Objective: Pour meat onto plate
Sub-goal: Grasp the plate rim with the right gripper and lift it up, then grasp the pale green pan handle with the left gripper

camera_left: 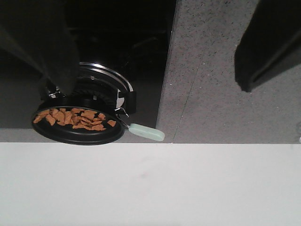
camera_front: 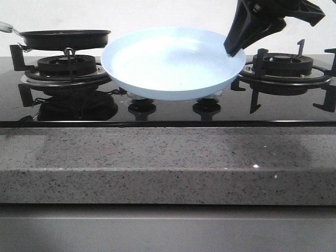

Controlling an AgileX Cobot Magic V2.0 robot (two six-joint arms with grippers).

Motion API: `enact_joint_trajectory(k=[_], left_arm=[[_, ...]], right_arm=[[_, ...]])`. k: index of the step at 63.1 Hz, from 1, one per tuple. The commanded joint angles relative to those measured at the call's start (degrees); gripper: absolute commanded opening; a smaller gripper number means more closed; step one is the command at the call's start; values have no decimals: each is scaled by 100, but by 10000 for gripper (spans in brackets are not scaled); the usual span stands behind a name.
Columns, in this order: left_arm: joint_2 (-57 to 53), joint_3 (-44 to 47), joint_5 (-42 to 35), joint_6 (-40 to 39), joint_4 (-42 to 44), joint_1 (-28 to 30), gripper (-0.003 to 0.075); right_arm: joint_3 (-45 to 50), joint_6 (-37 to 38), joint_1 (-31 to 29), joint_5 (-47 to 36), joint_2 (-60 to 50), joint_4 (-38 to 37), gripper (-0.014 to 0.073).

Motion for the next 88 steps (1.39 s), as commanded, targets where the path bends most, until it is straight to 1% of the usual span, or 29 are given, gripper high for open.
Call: enact_joint_trajectory(k=[1, 22, 28, 34, 37, 42, 48, 58, 65, 69, 73, 83, 85, 88], left_arm=[[42, -214, -462, -33, -41, 7, 657], [42, -214, -474, -33, -110, 7, 657], [42, -214, -432, -33, -685, 7, 657], [210, -314, -275, -33, -1749, 7, 657], [395, -440, -176, -33, -2076, 7, 657], [822, -743, 76, -33, -2373, 7, 657], [1542, -1252, 480, -33, -2765, 7, 657], [2746, -2197, 1010, -33, -3112, 7, 657], [3349, -2780, 1339, 64, -3384, 20, 644], [3650, -3084, 1585, 263, -3805, 157, 616], [3926, -3319, 1945, 620, -4358, 466, 581], [4617, -3555, 2974, 1954, -6421, 1570, 484], [4780, -3582, 3118, 2188, -6828, 1753, 469], [4982, -3633, 3257, 2468, -7201, 1919, 456]], right_arm=[[-154, -56, 6, -214, -267, 57, -57], [-154, -56, 6, -185, -267, 57, -57], [-154, -56, 6, -185, -267, 57, -57], [-154, -56, 6, -185, -267, 57, -57], [-154, -56, 6, -185, -267, 57, -57], [-154, -56, 6, -185, -267, 57, -57], [-154, -56, 6, -185, -267, 57, -57], [-154, -56, 6, -185, -267, 57, -57], [-154, -56, 6, -185, -267, 57, -57], [-154, -56, 6, -185, -267, 57, -57], [-154, -56, 6, -185, -267, 57, -57], [-154, -56, 6, -185, -267, 57, -57], [-154, -56, 6, -185, -267, 57, -57], [-154, -56, 6, -180, -267, 57, -57]])
